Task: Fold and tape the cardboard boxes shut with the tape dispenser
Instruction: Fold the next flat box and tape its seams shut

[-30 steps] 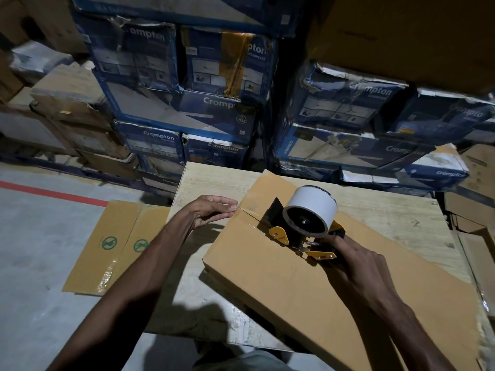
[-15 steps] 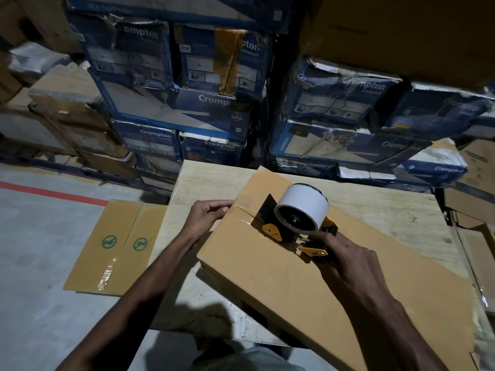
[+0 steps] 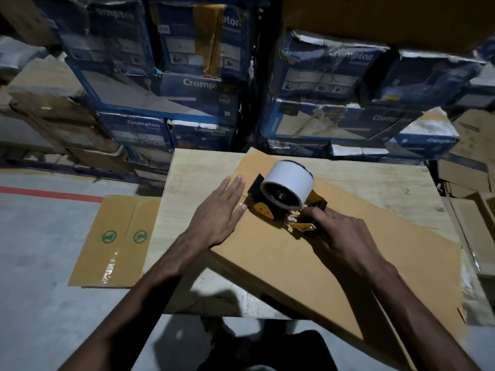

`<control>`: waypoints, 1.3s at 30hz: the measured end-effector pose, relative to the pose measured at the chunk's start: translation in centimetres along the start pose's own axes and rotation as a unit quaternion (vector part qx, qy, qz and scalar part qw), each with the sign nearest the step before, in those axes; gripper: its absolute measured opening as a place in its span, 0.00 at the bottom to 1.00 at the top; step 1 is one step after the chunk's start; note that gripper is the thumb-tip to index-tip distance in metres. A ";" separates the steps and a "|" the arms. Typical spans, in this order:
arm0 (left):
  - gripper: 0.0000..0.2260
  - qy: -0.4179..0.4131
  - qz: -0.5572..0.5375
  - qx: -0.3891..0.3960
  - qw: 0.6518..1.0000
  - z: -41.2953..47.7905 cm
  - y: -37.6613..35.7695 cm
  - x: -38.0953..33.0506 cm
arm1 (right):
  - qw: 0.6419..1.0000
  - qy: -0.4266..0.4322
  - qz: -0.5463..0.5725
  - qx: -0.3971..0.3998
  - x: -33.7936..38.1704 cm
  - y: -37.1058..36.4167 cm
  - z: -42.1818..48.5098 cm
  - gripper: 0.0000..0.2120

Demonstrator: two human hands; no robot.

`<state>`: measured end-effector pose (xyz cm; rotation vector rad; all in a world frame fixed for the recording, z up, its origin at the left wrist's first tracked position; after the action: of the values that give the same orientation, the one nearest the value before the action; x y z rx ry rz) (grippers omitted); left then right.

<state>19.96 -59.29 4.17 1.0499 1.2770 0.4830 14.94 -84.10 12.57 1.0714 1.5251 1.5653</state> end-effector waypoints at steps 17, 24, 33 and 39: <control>0.25 0.028 0.045 -0.019 0.998 -0.3 -0.1 -2.3 | 0.997 0.061 0.001 -0.053 -0.1 1.0 -0.9 0.17; 0.25 0.025 0.051 -0.006 0.998 -0.2 -0.4 -2.2 | 0.998 0.055 -0.016 -0.041 -3.8 0.8 -4.9 0.17; 0.32 0.038 0.067 0.005 0.997 -0.2 -0.3 -2.2 | 0.999 0.029 -0.017 -0.017 -6.4 1.8 -9.0 0.15; 0.28 0.027 0.078 0.006 0.997 0.0 -0.5 -1.8 | 0.999 0.023 -0.021 -0.011 -8.0 2.2 -11.7 0.15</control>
<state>19.36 -60.99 4.75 1.1591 1.2527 0.6253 7.84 -96.48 14.43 0.9904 1.5486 1.5842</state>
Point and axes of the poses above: each hand's wrist, its own z-axis towards the middle knuckle, its own y-axis out of the back of the hand, x = y × z, the point moved 8 cm from there along z, towards the middle knuckle, and after that the axes turned 9 degrees about -z, right-handed, at the moved point
